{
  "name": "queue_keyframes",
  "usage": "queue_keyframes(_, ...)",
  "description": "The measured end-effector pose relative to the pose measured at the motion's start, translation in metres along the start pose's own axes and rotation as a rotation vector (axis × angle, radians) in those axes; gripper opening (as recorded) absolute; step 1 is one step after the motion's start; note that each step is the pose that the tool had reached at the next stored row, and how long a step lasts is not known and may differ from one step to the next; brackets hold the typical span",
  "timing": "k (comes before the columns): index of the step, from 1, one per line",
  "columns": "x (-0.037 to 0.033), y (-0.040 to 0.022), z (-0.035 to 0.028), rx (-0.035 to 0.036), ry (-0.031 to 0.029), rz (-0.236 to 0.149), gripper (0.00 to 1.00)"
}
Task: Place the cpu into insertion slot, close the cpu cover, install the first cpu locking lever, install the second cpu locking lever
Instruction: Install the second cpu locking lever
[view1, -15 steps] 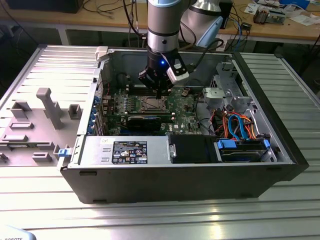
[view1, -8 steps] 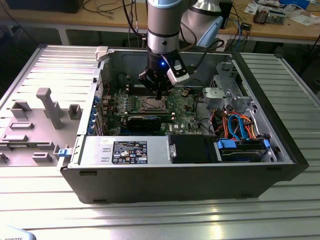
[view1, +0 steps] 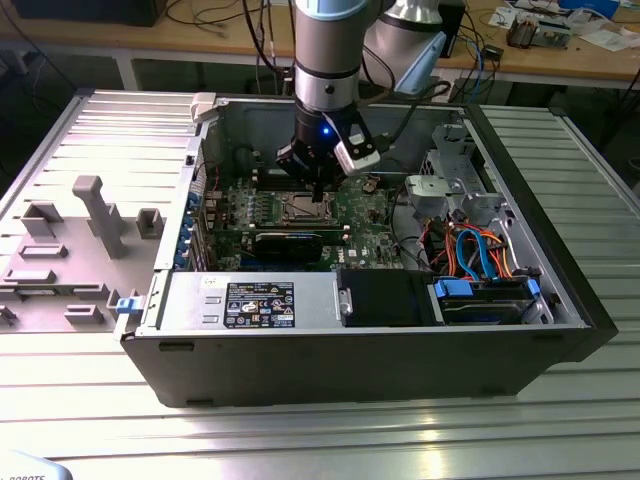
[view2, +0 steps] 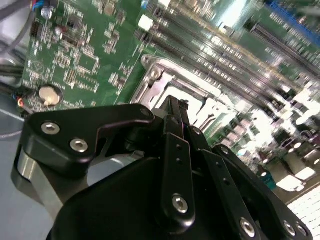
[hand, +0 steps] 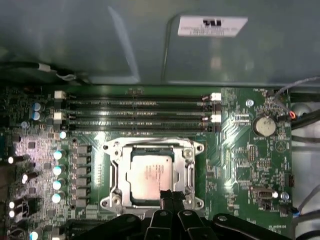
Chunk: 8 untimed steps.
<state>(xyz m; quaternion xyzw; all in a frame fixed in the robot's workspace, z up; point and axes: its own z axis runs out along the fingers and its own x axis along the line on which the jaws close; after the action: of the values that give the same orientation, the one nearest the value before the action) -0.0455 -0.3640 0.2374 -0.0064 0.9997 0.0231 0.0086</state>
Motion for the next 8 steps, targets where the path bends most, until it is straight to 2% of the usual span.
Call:
queue_keyframes(2,0.0,-0.0074,-0.0003,-0.0018,-0.0001,0.0,0.11)
queue_keyframes(3,0.0002,-0.0121,-0.0006,-0.005,0.0,0.0,0.11)
queue_keyframes(4,0.0004,-0.014,-0.0006,-0.0129,-0.0002,0.0,0.11)
queue_keyframes(5,0.0008,-0.0157,-0.0006,-0.0273,-0.0003,0.001,0.11)
queue_keyframes(6,0.0015,-0.0166,-0.0008,-0.0382,-0.0002,0.001,0.11)
queue_keyframes(7,0.0034,-0.0177,-0.0008,-0.0544,-0.0003,0.001,0.11)
queue_keyframes(8,0.005,-0.0193,-0.0009,-0.0619,-0.0002,0.001,0.11)
